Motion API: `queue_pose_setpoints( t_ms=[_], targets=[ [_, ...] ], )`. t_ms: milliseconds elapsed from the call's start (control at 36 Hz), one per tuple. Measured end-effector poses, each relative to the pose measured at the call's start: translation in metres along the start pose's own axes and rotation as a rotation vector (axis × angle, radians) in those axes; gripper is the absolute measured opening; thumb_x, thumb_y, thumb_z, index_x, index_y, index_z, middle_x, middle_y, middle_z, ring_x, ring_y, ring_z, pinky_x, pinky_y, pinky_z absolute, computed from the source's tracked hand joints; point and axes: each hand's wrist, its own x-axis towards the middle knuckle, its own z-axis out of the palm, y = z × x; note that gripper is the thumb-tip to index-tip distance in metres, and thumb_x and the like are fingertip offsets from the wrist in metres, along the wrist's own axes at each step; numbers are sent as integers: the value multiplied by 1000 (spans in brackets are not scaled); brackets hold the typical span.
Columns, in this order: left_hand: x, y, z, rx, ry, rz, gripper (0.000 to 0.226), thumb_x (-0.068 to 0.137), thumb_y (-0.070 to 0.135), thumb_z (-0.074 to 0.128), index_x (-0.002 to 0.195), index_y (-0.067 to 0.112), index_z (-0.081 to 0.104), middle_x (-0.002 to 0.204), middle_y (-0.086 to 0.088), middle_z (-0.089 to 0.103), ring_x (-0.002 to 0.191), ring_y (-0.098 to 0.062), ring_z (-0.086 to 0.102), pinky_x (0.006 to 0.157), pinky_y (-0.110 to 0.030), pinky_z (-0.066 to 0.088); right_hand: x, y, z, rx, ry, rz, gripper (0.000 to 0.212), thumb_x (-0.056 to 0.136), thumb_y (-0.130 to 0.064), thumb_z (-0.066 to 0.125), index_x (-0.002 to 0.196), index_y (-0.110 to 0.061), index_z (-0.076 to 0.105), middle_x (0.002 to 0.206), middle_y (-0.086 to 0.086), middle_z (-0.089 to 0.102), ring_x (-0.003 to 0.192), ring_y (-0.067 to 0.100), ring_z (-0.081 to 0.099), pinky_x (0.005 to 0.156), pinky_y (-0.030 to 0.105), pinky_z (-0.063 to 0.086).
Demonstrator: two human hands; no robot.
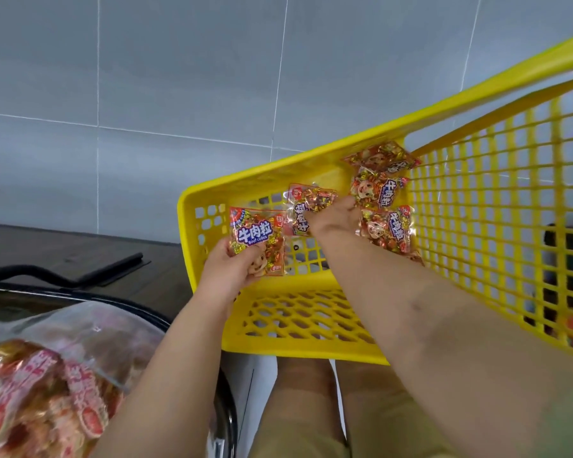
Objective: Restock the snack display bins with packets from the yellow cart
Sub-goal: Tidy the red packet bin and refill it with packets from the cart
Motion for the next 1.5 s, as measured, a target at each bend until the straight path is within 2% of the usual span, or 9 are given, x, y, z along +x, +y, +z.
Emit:
queue_pose_setpoints(
  t_ms=[306,528,694,806,917,1000,1167,1333,1500],
  targets=[
    [0,-9,-3,106,107,75,20,91,26,64,103,37,52,100,14,63,101,-18,63,87,-40,55,-8,27,7,110,-249,173,84,80,-55,63,139,-2,36,137,13,50,125,31,48,99,33,39],
    [-4,-15,-3,41,111,-12,19,97,28,55,116,31,50,111,0,64,100,-23,63,69,-31,53,-38,63,-44,563,-489,16,80,69,-50,76,134,-15,46,134,2,53,127,23,47,98,39,42],
    [-16,-4,17,-68,-159,-132,62,70,63,64,120,28,56,100,5,74,93,-14,70,80,-39,58,-69,68,-44,151,-505,-321,89,74,-59,67,145,-18,32,149,-1,36,132,17,39,90,22,30],
    [-12,-5,20,-25,-169,-54,62,66,28,82,123,22,58,103,0,74,95,-19,71,79,-37,57,-73,57,-48,31,-549,-416,83,79,-63,58,143,-16,35,143,-3,42,131,17,40,90,21,31],
    [-3,-9,20,-146,-38,-89,50,77,16,78,121,24,57,105,-2,73,89,-18,72,73,-37,59,-31,58,-72,164,-167,-317,41,87,-46,60,111,-13,61,105,3,64,100,20,59,73,26,45],
    [3,-17,19,-162,-2,-98,51,74,20,80,119,26,56,110,-2,71,91,-19,72,73,-37,59,14,78,-90,-95,195,-119,55,81,-40,67,121,-4,54,121,16,59,116,31,52,93,36,44],
    [5,-30,19,-147,34,-146,98,53,36,85,140,23,43,128,-6,62,117,-29,59,101,-55,44,46,88,-74,-211,39,30,107,71,-55,73,148,-10,13,148,17,23,138,30,23,109,39,28],
    [7,-44,19,-133,36,-146,62,73,22,81,128,24,52,115,-4,68,104,-26,66,95,-51,51,55,90,-63,-89,80,38,127,52,-60,83,145,-5,16,145,16,37,133,32,36,107,39,34],
    [7,-44,18,-116,51,-93,44,79,20,78,115,28,53,112,-4,68,102,-25,66,92,-49,53,44,85,-65,85,-87,-60,65,75,-36,77,127,-7,50,78,0,62,61,16,60,51,25,51]
  ],
)
